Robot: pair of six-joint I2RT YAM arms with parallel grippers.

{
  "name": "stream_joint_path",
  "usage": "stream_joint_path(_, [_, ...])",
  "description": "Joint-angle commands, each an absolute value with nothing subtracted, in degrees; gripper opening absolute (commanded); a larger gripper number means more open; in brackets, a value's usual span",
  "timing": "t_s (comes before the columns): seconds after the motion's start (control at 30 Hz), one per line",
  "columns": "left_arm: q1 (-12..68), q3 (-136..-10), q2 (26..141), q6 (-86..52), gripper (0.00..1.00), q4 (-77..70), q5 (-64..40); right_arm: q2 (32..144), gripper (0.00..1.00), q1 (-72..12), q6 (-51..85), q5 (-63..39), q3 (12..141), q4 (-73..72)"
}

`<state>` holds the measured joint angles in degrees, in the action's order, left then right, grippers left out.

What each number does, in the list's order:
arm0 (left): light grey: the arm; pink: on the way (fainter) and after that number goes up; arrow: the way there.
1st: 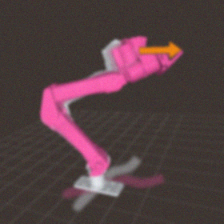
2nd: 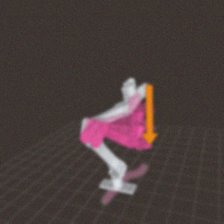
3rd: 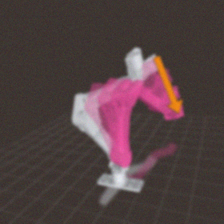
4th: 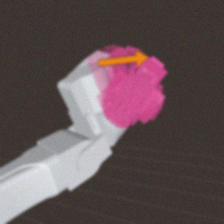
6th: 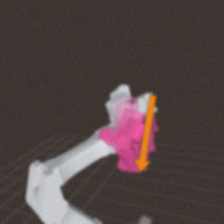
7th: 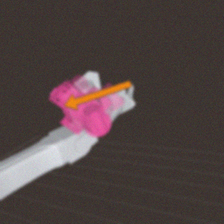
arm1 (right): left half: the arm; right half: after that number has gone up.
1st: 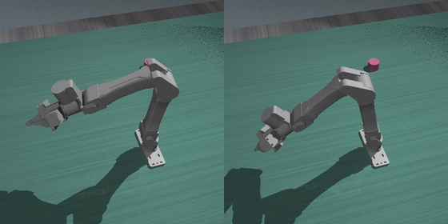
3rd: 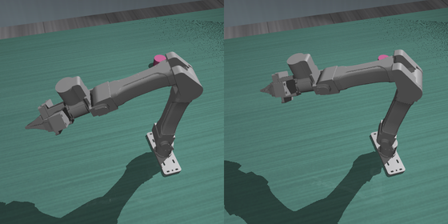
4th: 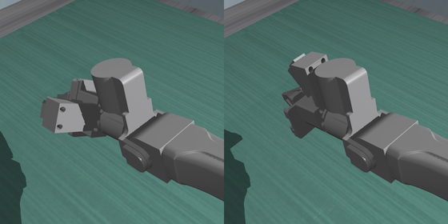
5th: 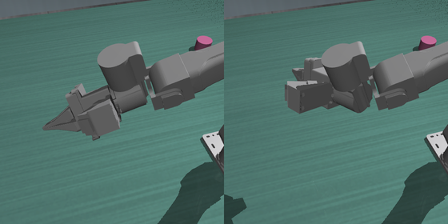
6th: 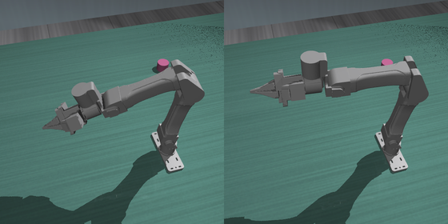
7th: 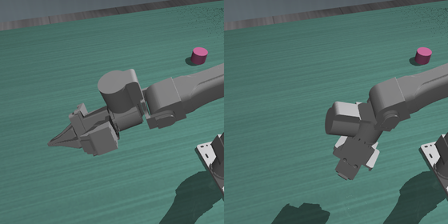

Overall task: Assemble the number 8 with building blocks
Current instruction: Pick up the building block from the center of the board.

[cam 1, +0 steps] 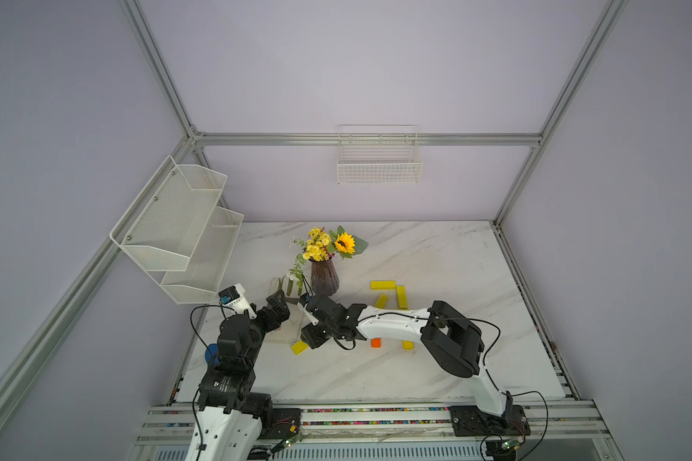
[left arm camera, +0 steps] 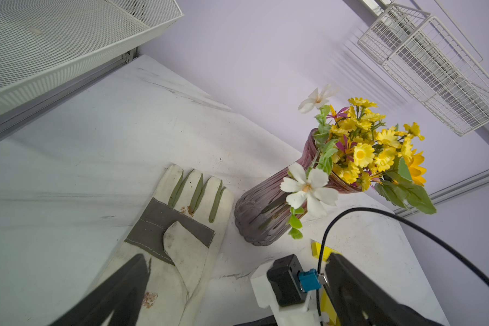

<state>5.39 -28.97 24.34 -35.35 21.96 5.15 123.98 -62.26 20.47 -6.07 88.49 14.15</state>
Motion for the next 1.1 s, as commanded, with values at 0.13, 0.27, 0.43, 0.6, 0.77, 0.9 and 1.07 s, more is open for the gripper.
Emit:
stream_joint_path(0.13, [5.3,-30.4,23.7,-35.1,1.0,20.5,5.2,124.0,0.57,-62.5,17.1,-3.9,91.6,13.4])
stream_joint_path(0.27, [5.3,-30.3,23.8,-35.1,1.0,20.5,5.0,126.6,0.57,-62.3,16.3,-4.9,93.6,13.4])
stream_joint_path(0.43, [5.3,-30.1,23.7,-35.1,1.0,20.8,5.2,128.3,0.57,-62.2,16.3,-7.0,93.5,13.6])
stream_joint_path(0.6, [5.3,-30.2,23.5,-35.1,1.0,20.8,5.2,126.7,0.57,-62.2,16.5,-8.2,89.1,12.9])
stream_joint_path(0.77, [5.3,-30.4,23.4,-35.2,1.0,20.8,5.2,121.7,0.57,-62.3,17.7,-10.6,82.0,12.2])
stream_joint_path(0.9, [5.3,-30.4,23.3,-35.2,1.0,20.9,5.1,117.4,0.57,-62.6,18.7,-13.5,76.8,11.4])
stream_joint_path(1.07, [5.3,-30.1,23.3,-35.4,1.0,20.8,5.2,114.7,0.57,-62.7,17.8,-17.0,75.7,11.6])
